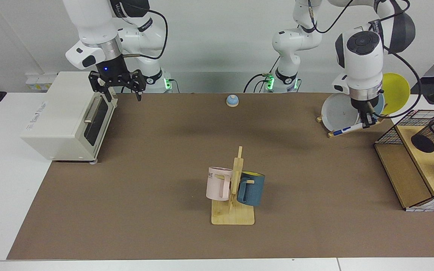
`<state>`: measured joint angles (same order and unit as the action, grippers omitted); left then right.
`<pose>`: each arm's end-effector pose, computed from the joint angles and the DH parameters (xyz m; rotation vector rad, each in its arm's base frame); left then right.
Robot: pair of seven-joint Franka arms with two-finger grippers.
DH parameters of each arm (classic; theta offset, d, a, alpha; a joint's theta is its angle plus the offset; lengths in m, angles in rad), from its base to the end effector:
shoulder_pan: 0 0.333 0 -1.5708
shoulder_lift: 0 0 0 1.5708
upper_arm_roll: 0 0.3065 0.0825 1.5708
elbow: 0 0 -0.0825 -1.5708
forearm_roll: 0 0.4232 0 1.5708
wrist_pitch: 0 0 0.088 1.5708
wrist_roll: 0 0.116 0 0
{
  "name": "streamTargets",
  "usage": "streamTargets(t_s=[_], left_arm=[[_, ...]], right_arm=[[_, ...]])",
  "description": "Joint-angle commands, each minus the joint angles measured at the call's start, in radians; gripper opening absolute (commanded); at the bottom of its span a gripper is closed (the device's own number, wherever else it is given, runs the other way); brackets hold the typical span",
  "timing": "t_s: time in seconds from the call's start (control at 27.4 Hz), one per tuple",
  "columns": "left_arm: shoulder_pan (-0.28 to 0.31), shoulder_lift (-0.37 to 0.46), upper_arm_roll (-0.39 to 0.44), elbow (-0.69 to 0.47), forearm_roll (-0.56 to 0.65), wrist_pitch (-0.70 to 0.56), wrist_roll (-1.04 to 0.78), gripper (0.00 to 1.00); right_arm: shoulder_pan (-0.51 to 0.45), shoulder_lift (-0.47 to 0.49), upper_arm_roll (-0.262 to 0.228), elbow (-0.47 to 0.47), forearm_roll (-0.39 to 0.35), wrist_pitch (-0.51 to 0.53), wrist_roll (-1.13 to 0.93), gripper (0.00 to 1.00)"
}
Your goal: Put markers into pen holder
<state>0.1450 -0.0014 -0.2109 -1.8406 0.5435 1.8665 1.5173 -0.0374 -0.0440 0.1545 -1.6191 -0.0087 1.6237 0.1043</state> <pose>0.6080 0.0040 0.5052 -1.7418 2.0605 0.4507 0.5821 0.0693 0.6116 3.1305 0.0205 0.0775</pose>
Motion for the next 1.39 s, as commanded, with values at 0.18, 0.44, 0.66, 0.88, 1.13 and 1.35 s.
streamTargets(t_s=[0.18, 0.44, 0.66, 0.88, 1.13, 1.35], left_arm=[[0.117, 0.021, -0.01, 0.072, 0.186, 0.092, 0.254, 0.0], [0.183, 0.037, -0.012, 0.104, 0.271, 0.181, 0.378, 0.0], [0.255, 0.096, -0.012, 0.182, 0.296, 0.276, 0.507, 0.0], [0.363, 0.13, -0.015, 0.208, 0.285, 0.408, 0.63, 0.0], [0.412, 0.156, -0.012, 0.241, 0.288, 0.513, 0.682, 0.0], [0.443, 0.156, -0.012, 0.236, 0.282, 0.545, 0.684, 0.0]], right_arm=[[-0.032, 0.013, 0.003, 0.015, 0.001, -0.007, 0.02, 1.0], [-0.049, 0.009, 0.005, 0.01, 0.004, -0.007, 0.02, 1.0], [-0.049, 0.009, 0.005, 0.01, 0.004, -0.007, 0.018, 1.0], [-0.049, 0.01, 0.005, 0.01, 0.004, -0.007, 0.018, 1.0], [-0.049, 0.009, 0.005, 0.01, 0.004, -0.007, 0.018, 1.0], [-0.049, 0.01, 0.005, 0.008, 0.004, -0.007, 0.018, 1.0]])
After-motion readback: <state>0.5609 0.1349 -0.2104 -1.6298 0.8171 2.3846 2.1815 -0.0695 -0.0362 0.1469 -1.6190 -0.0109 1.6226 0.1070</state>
